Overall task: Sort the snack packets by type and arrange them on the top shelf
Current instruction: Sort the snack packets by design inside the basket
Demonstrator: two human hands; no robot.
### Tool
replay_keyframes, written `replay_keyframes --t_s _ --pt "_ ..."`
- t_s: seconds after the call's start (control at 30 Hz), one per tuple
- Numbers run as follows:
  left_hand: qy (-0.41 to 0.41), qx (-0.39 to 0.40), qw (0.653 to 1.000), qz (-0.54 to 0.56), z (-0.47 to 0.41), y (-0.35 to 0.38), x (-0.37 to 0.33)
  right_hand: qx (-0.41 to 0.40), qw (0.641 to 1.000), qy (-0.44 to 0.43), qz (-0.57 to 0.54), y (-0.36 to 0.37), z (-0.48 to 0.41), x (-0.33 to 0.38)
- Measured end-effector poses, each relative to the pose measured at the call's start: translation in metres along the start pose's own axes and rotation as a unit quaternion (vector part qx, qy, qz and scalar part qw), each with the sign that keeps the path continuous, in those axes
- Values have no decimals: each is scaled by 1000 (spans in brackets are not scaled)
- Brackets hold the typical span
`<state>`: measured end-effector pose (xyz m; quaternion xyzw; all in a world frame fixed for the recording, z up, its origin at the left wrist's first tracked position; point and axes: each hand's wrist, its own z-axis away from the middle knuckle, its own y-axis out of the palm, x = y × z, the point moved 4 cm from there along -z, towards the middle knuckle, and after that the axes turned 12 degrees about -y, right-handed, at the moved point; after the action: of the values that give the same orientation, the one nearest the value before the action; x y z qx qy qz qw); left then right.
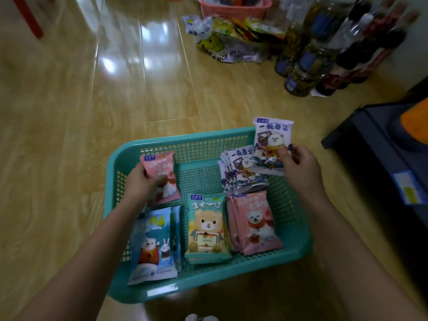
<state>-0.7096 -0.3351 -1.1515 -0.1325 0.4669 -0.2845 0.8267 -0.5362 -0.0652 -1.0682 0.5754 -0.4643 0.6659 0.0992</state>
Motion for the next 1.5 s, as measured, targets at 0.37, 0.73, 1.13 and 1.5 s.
replay_keyframes --t_s 0.37,0.73,1.13,1.5 --pt "2 123 977 175 84 -14 -39 112 949 -20 293 50 -13 -13" --pt "-63 353 930 86 152 102 -30 34 973 -70 219 -17 4 -23" --pt "279 -21 918 -282 161 83 -63 93 986 13 135 -37 25 -46" --pt "-197 96 967 133 87 -62 74 202 925 257 -194 -16 53 -70"
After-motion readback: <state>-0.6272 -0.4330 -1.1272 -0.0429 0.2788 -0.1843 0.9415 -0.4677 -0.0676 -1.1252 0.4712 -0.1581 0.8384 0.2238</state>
